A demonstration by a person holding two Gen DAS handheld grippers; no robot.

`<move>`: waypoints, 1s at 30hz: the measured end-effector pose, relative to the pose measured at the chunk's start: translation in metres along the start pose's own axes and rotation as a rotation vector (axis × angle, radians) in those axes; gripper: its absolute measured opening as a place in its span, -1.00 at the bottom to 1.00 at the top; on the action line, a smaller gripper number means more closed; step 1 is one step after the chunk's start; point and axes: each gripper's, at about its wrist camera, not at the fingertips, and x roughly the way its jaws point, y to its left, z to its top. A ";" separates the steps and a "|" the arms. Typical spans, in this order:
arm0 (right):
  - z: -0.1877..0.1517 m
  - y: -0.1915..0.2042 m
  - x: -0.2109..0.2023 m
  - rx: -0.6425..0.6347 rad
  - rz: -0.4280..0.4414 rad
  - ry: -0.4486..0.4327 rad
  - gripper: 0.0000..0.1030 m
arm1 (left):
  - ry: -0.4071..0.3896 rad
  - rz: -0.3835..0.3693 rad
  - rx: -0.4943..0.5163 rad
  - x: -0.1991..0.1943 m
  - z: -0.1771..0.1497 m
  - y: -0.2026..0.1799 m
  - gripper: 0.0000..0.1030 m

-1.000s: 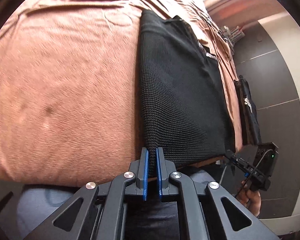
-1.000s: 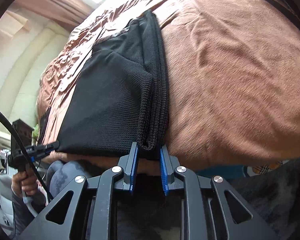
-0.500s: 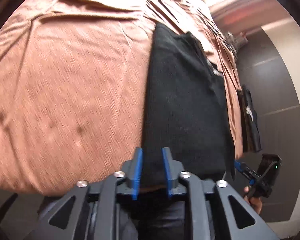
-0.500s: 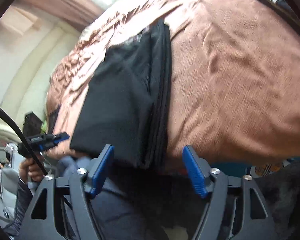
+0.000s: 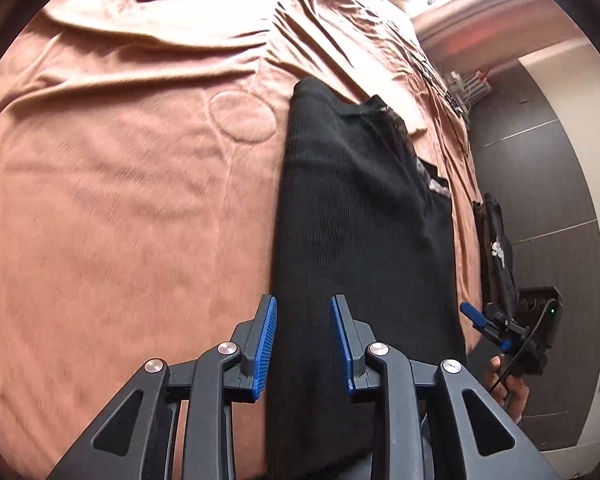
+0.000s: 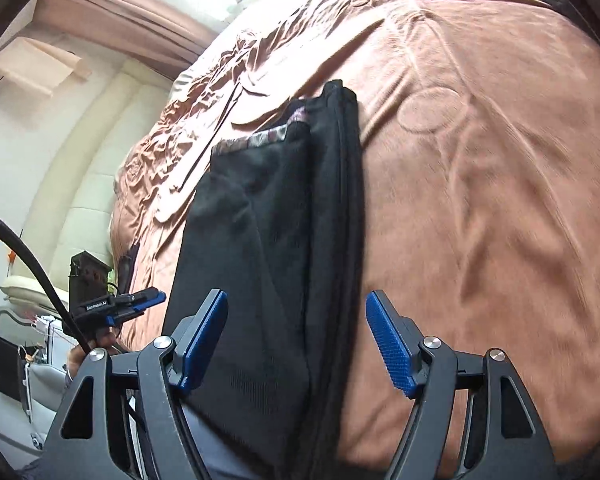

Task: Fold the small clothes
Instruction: 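Close the left gripper on the garment edge beside the right gripper, then lift the black garment with both grippers and fold it over in the air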

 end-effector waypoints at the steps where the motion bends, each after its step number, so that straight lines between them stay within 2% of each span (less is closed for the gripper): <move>1: 0.002 -0.002 0.006 0.002 0.004 0.005 0.36 | 0.000 -0.005 -0.002 0.003 0.005 0.000 -0.45; 10: 0.036 -0.014 0.058 0.044 0.040 0.060 0.36 | 0.015 -0.027 0.000 0.029 0.049 0.000 -0.45; 16: 0.056 -0.022 0.081 0.054 0.142 0.068 0.36 | 0.016 -0.020 0.009 0.044 0.076 0.001 -0.45; 22: 0.081 -0.023 0.107 0.036 0.178 0.083 0.36 | 0.016 -0.033 -0.009 0.054 0.098 0.009 -0.44; 30: 0.098 -0.028 0.122 0.028 0.166 0.092 0.12 | 0.006 -0.033 -0.010 0.065 0.126 0.011 -0.44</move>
